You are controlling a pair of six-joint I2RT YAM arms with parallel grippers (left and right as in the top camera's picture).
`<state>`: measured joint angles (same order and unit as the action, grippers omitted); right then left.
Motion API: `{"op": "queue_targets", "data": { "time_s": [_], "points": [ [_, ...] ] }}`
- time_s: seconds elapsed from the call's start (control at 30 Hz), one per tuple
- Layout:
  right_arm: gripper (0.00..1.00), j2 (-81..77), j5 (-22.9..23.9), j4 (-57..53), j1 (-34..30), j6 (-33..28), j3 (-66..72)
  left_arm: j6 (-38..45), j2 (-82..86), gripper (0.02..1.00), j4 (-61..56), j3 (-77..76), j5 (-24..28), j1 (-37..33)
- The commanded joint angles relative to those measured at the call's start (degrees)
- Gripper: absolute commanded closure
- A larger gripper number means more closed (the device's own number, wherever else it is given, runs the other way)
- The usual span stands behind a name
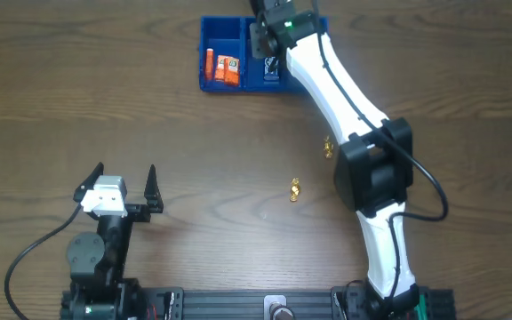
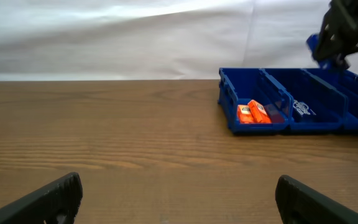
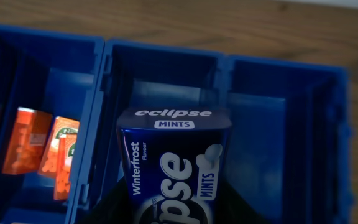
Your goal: Sort Candies Into Trays
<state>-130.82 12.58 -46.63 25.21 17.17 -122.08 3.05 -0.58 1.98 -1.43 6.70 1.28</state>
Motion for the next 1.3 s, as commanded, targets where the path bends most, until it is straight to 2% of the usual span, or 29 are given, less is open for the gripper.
{"op": "queue_targets", "data": {
  "time_s": [0.03,0.3,0.73,0.77,0.8,0.87,0.9,0.93,1.03,1.1,1.3],
  "points": [
    [0.967,-1.4,-1.14,1.25,0.46,-0.28,-1.36,0.42,0.33,0.02,1.86,1.16,0.52,-0.17],
    [0.965,-1.51,-0.33,2.32,0.85,6.88,-1.31,0.42,0.33,0.023,1.86,1.16,0.52,-0.17],
    [0.965,-2.12,1.73,2.69,1.64,8.37,-1.27,0.42,0.33,0.02,1.88,1.16,0.52,-0.17],
    [0.939,-2.12,1.73,2.73,1.7,8.37,-1.27,0.42,0.33,0.02,1.88,1.16,0.52,-0.17],
    [0.798,-2.12,1.77,2.75,1.73,8.35,-1.27,0.42,0.33,0.02,1.88,1.16,0.52,-0.17],
    [0.654,-2.12,1.75,2.75,1.73,8.35,-1.27,0.42,0.33,0.023,1.86,1.16,0.52,-0.17],
    [0.465,-2.12,1.75,2.69,1.73,8.35,-1.27,0.42,0.33,0.02,1.86,1.16,0.52,-0.17],
    [0.351,-2.12,1.73,2.6,1.73,8.35,-1.27,0.42,0.33,0.02,1.88,1.16,0.52,-0.17],
    [0.102,-1.81,1.46,1.51,1.73,8.35,-1.33,0.42,0.33,0.02,1.88,1.16,0.52,-0.17],
    [0.001,-0.5,1.29,0.09,1.79,8.35,-1.33,0.42,0.33,0.02,1.88,1.16,0.52,-0.17],
    [0.001,11.8,1.31,-8.92,3.58,8.33,-1.33,0.42,0.33,0.02,1.88,1.16,0.52,-0.17]
  ]
}}
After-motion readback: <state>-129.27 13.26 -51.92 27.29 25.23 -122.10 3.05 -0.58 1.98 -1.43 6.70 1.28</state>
